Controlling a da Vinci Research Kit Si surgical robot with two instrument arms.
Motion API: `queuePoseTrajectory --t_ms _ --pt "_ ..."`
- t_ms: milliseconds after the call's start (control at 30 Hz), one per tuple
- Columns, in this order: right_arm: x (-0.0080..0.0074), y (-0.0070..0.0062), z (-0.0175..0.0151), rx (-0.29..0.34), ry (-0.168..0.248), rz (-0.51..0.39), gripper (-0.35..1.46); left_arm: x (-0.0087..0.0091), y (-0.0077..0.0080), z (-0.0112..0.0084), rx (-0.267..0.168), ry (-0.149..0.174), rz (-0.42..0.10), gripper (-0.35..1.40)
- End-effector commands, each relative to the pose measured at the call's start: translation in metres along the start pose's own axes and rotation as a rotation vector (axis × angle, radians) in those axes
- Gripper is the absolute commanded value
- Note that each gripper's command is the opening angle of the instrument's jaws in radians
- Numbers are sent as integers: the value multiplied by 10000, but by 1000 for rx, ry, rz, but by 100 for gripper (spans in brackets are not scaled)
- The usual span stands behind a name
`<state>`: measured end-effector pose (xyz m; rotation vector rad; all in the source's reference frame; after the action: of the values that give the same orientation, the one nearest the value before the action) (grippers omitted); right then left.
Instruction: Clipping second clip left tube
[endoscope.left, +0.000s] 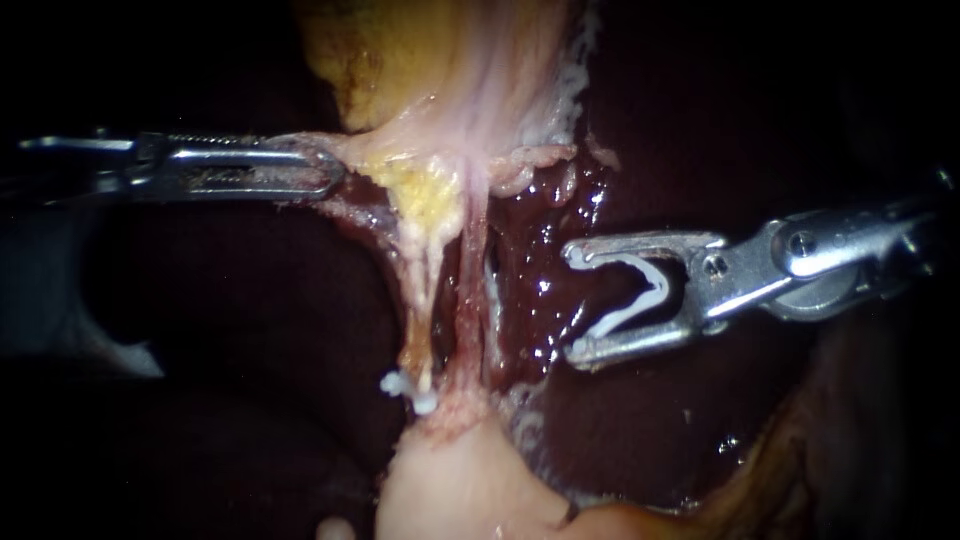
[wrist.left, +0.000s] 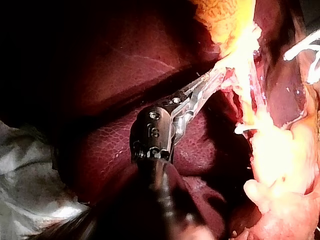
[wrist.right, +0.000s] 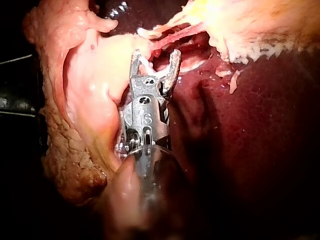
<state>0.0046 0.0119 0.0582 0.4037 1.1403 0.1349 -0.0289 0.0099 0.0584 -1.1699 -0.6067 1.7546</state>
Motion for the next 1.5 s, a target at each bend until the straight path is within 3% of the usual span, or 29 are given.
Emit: queuePoseTrajectory --t_ms 33,233,433,733,1033,1300,1500 --pt "0 0 0 0 0 0 50 5 1 -6 1 0 -3 -35" --pt "0 0 0 3 1 0 50 42 18 -54 8 38 -25 -35" --pt "3 -2 4 12 7 0 50 53 28 -85 18 55 -19 -35" --pt "12 -14 41 48 25 9 50 48 27 -83 21 57 -17 -35" --pt "9 -18 94 101 39 62 49 47 29 -82 23 58 -18 -35" --pt "-1 -8 134 146 55 106 48 46 31 -82 25 59 -18 -35" --pt "-10 4 153 145 54 122 48 46 31 -81 25 59 -18 -35"
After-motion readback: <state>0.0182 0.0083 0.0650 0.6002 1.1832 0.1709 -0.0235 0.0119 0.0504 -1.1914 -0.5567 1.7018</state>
